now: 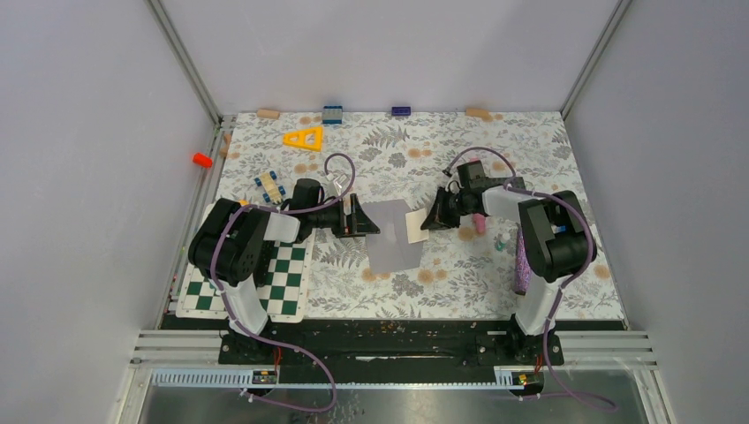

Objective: Place the letter into the envelope and seal it
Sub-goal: Place the letter in the envelope.

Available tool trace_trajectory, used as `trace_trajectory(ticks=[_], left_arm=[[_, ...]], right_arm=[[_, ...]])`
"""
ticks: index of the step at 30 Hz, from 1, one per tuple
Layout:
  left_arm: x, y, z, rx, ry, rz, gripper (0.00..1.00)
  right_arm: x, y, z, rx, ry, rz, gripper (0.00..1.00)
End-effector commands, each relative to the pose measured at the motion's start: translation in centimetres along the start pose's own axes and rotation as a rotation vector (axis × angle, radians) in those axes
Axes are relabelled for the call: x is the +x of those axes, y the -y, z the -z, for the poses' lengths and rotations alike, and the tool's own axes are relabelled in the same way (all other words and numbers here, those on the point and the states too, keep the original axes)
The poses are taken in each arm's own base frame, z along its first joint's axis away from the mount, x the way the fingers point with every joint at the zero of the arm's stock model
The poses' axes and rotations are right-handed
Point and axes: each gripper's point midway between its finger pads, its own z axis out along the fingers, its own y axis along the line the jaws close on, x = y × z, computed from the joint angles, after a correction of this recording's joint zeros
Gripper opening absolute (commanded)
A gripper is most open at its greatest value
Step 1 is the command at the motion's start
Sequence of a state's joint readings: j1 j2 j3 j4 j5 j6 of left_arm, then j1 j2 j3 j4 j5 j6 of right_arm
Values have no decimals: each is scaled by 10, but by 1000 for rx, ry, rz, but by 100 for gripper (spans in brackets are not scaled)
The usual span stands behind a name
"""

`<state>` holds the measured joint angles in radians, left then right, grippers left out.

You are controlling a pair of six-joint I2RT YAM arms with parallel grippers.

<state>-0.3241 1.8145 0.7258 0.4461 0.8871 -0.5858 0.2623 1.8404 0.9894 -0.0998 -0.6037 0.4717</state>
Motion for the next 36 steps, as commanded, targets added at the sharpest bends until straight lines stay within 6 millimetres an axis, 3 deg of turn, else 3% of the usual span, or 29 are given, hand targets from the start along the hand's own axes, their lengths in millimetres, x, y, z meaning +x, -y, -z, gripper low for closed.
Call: trace_trajectory(ticks=[1, 22, 36], left_arm=[[10, -14, -1, -37, -18, 41, 99], [14, -9, -7, -10, -28, 66, 99], [16, -7, -10, 5, -39, 73, 99]], right_arm=[[4, -1, -8, 89, -27, 96, 0], [17, -13, -32, 96, -78, 119, 0], [24, -33, -45, -46, -118, 55, 0]])
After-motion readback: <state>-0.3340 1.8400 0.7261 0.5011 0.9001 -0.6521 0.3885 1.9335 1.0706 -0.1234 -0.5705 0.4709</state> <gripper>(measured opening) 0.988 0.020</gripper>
